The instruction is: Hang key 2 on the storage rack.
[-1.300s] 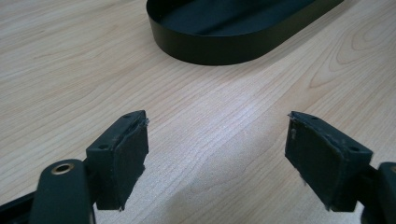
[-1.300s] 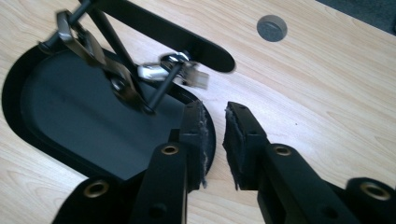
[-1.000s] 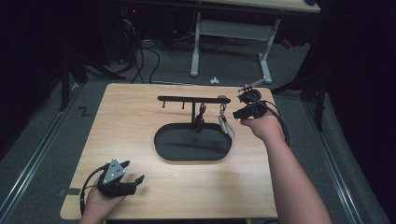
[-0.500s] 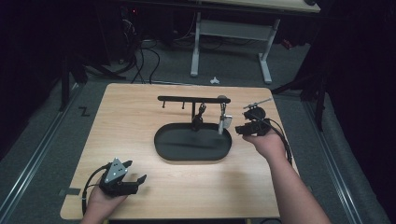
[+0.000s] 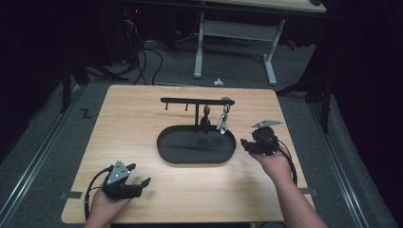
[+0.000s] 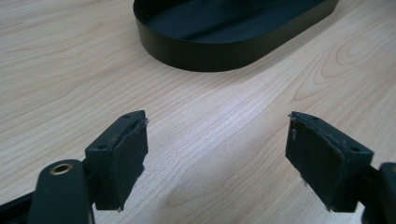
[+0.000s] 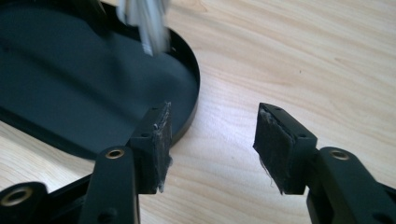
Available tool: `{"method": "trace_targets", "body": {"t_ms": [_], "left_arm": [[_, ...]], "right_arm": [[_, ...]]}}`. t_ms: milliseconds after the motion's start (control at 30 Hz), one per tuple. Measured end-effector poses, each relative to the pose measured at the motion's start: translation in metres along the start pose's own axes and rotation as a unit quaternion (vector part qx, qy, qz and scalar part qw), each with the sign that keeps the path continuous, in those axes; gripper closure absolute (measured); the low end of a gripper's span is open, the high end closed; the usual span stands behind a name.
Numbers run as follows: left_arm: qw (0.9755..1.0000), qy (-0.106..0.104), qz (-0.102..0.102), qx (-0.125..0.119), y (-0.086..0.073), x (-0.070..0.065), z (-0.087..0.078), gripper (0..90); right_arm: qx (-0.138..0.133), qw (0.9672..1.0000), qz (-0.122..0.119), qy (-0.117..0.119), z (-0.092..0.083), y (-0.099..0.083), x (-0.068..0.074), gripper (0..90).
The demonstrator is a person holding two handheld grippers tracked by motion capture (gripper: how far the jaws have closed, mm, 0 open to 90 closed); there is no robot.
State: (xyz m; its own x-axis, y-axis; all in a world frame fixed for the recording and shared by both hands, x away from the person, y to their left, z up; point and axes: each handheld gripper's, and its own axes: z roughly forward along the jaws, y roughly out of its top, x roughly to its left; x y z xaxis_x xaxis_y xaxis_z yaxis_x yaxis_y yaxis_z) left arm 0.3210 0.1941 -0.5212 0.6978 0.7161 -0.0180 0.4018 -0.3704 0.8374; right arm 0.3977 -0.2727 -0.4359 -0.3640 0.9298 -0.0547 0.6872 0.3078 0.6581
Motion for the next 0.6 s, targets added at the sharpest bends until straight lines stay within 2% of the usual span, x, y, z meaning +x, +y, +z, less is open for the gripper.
{"method": "trace_targets", "body": {"t_ms": [200,267,367,533,600], "left_arm": [[1.0,0.007,-0.002,0.001,-0.002,-0.001,-0.001,24.7],[1.0,0.009,-0.003,-0.003,-0.002,-0.001,-0.001,27.4],[0.9999,0.013,0.002,-0.005,-0.001,-0.001,0.0,30.0],[0.9998,0.014,0.009,-0.008,-0.002,-0.006,0.0,30.7],[0.9996,0.023,0.0,-0.017,0.001,-0.008,-0.001,28.7]], "right_arm": [[-0.055,0.9985,-0.005,0.003,0.006,-0.037,0.004,43.4],[-0.073,0.9973,0.004,0.003,0.008,-0.054,0.006,43.5],[-0.088,0.9961,0.004,0.003,0.009,-0.074,0.008,41.2],[-0.109,0.9939,-0.002,0.017,0.004,-0.11,0.017,36.3],[-0.116,0.9929,-0.006,0.024,-0.001,-0.119,0.023,34.6]]}}
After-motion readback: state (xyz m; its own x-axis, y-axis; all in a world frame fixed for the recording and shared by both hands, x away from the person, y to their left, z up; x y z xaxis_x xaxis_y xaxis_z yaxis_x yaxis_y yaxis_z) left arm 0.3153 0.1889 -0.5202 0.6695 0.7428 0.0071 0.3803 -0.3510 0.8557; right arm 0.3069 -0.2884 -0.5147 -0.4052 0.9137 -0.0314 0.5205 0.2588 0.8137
